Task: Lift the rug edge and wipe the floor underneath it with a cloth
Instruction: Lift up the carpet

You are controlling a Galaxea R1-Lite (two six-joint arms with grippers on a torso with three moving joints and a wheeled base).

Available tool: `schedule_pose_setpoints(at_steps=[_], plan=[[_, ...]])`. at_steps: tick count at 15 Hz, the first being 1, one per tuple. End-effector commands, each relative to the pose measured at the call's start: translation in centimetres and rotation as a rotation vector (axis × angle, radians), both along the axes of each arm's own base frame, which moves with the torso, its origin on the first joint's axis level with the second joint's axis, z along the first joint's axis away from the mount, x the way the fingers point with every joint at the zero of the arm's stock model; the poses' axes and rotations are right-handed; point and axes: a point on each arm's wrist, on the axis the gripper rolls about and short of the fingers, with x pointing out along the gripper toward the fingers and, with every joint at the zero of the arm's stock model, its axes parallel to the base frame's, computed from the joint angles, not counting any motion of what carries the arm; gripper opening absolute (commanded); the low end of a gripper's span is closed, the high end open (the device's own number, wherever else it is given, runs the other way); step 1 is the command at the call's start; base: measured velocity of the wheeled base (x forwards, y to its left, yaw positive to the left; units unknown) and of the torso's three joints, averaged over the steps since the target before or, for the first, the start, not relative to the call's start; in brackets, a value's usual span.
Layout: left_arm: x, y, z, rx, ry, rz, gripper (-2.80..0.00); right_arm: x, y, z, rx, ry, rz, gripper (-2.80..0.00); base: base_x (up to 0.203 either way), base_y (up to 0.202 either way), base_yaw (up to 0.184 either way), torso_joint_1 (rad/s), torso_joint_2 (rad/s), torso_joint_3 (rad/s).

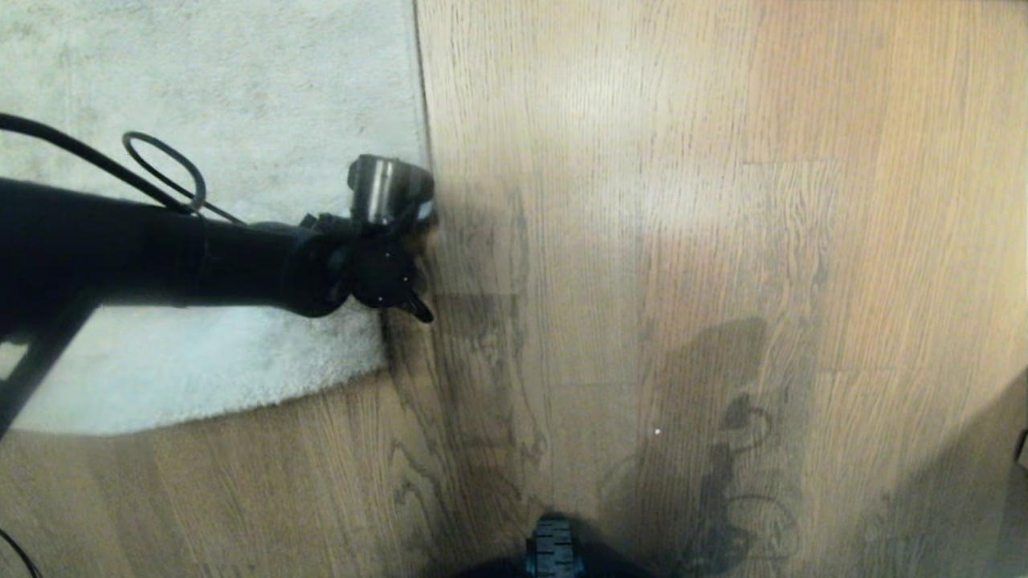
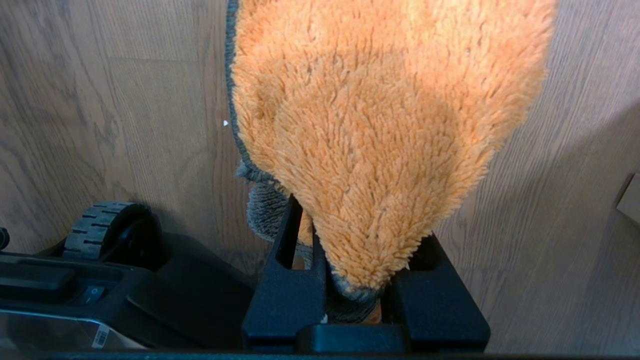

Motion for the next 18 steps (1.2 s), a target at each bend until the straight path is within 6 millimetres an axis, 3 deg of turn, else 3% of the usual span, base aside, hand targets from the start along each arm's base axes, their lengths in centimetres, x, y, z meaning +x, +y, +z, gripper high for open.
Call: schedule_pose_setpoints(at_steps=[1,4,11,18], plan=[[-2.0,0.5,0.6,0.037,0.042,0.009,0.00,0.0,0.0,0.0,-0.001,0.001,0.001,-2.80,0.000,0.000,0.000,0.000,0.00,0.000],[-3.8,0.9,1.1,0.062,0.092,-0.001,0.00,0.0,0.0,0.0,-0.001,0.001,0.001,-2.80,0.000,0.000,0.000,0.000,0.00,0.000],[-5.7,1.8,2.7,0.084,0.137,-0.004,0.00,0.0,0.0,0.0,-0.001,0.001,0.002,-2.80,0.000,0.000,0.000,0.000,0.00,0.000],[-8.5,1.4,1.7,0.059,0.249,0.008,0.00,0.0,0.0,0.0,-0.001,0.001,0.001,-2.80,0.000,0.000,0.000,0.000,0.00,0.000]])
